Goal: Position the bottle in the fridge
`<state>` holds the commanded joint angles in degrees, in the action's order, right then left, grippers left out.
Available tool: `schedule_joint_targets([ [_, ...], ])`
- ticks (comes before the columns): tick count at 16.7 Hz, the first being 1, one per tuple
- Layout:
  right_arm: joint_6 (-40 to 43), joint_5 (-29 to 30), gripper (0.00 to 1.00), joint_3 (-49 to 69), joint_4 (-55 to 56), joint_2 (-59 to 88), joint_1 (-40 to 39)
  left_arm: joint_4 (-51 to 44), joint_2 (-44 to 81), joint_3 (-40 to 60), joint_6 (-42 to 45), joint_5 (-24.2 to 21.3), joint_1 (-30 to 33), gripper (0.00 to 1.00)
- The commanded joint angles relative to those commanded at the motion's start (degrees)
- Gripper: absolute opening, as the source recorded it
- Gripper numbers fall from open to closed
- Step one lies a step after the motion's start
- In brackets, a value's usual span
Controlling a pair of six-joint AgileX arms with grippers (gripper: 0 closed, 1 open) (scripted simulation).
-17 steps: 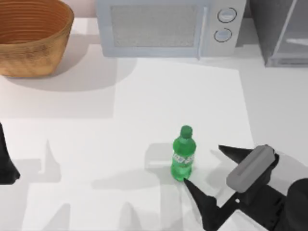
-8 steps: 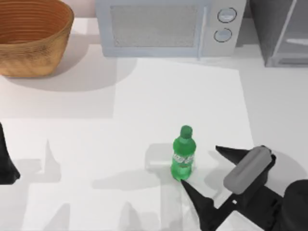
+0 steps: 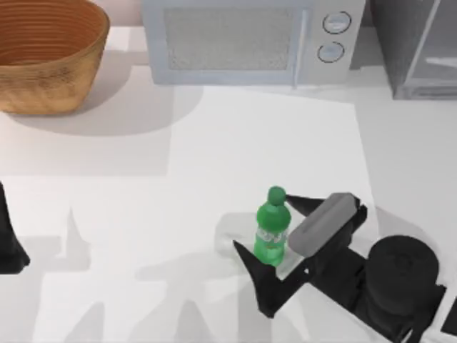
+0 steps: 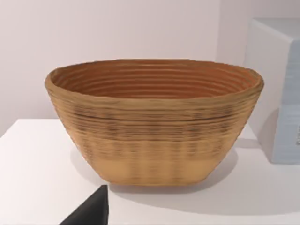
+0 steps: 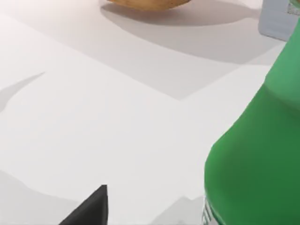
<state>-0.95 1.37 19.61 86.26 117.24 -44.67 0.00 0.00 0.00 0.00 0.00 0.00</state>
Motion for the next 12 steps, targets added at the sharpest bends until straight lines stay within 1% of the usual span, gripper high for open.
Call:
schedule_joint_targets([
  [5, 0.0, 0.0, 1.00, 1.2, -0.6, 0.7, 0.0, 0.0, 0.0, 0.0, 0.0, 0.0, 0.0, 1.00],
  [12, 0.0, 0.0, 0.48, 1.2, -0.6, 0.7, 0.0, 0.0, 0.0, 0.0, 0.0, 0.0, 0.0, 1.00],
])
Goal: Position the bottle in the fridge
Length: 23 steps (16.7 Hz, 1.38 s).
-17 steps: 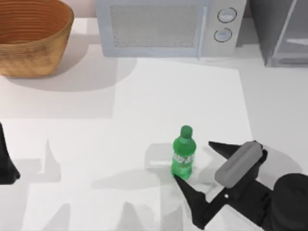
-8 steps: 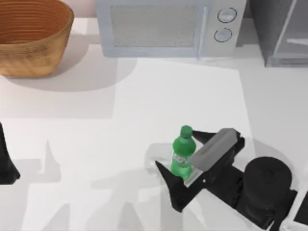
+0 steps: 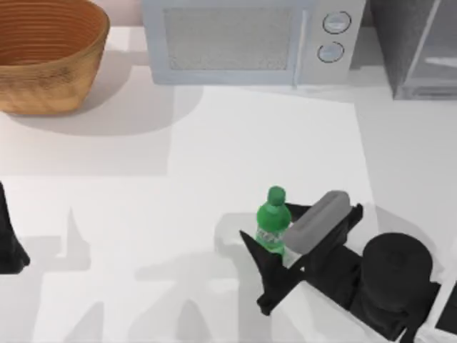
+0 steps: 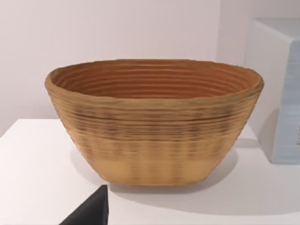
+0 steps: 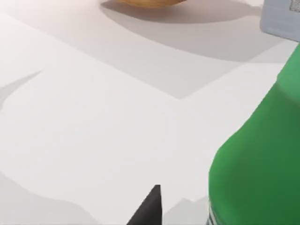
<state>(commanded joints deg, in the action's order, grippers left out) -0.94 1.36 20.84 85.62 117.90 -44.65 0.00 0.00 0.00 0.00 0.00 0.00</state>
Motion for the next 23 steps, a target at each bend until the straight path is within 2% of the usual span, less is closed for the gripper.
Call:
schedule_joint_targets([
  [6, 0.0, 0.0, 0.03, 0.0, 0.0, 0.0, 0.0, 0.0, 0.0, 0.0, 0.0, 0.0, 0.0, 1.00],
  [16, 0.0, -0.1, 0.01, -0.1, -0.1, -0.2, 0.1, 0.0, 0.0, 0.0, 0.0, 0.0, 0.0, 1.00],
  [19, 0.8, -4.0, 0.01, -2.5, -3.3, -3.6, 3.0, 0.0, 0.0, 0.0, 0.0, 0.0, 0.0, 1.00],
  [23, 2.2, -10.4, 0.01, -6.0, -8.8, -14.9, 10.9, 0.0, 0.0, 0.0, 0.0, 0.0, 0.0, 1.00],
])
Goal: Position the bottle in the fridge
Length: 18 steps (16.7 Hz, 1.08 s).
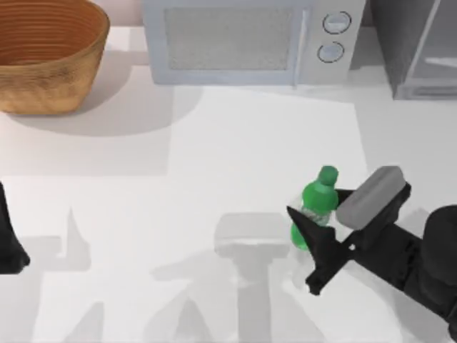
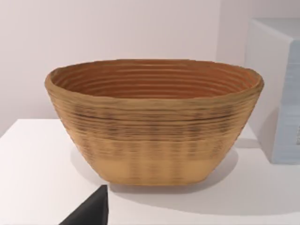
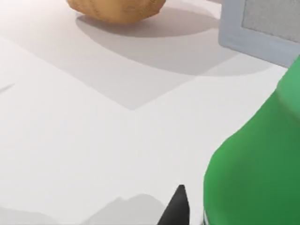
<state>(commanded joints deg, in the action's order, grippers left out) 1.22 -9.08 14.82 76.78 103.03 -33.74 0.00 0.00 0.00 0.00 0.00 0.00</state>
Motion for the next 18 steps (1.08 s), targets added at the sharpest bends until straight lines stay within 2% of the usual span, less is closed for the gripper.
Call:
schedule_joint_targets([
  [4, 1.3, -7.9, 0.01, -3.8, -6.0, -11.6, 8.6, 0.0, 0.0, 0.0, 0.0, 0.0, 0.0, 1.00],
  [7, 2.2, -11.4, 0.01, -6.2, -8.9, -14.6, 11.0, 0.0, 0.0, 0.0, 0.0, 0.0, 0.0, 1.00],
  [13, 1.9, -11.1, 0.01, -6.1, -9.4, -15.1, 11.1, 0.0, 0.0, 0.0, 0.0, 0.0, 0.0, 1.00],
  [18, -0.6, -7.4, 0.01, -7.2, -19.8, -27.0, 15.8, 0.0, 0.0, 0.0, 0.0, 0.0, 0.0, 1.00],
])
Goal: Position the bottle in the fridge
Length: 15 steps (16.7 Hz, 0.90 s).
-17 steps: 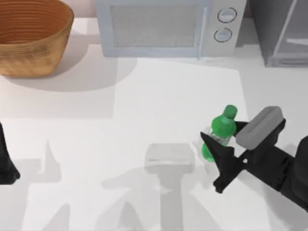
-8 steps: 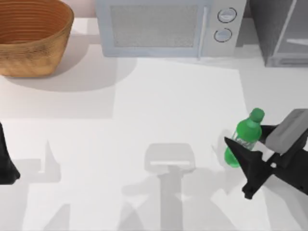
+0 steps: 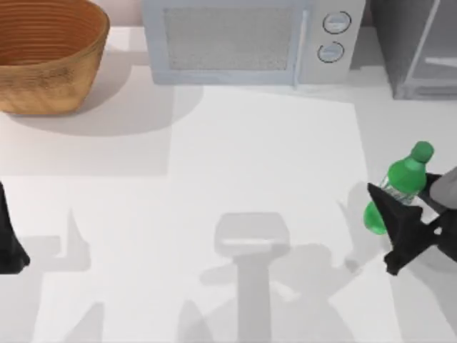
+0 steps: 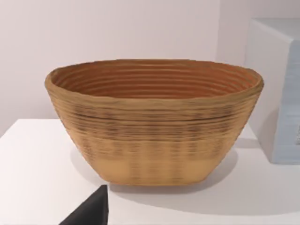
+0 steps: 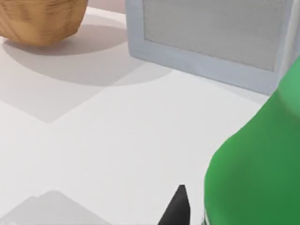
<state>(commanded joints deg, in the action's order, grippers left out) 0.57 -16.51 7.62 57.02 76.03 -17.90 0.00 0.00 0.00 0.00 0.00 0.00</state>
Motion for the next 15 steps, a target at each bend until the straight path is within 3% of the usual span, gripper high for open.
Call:
schedule_joint_targets([
  [9, -2.8, 10.9, 0.01, -4.9, -34.2, -45.1, 12.7, 0.0, 0.0, 0.0, 0.0, 0.0, 0.0, 1.00],
  [15, -1.3, 15.5, 0.01, -7.2, -52.6, -70.3, 17.2, 0.0, 0.0, 0.0, 0.0, 0.0, 0.0, 1.00],
])
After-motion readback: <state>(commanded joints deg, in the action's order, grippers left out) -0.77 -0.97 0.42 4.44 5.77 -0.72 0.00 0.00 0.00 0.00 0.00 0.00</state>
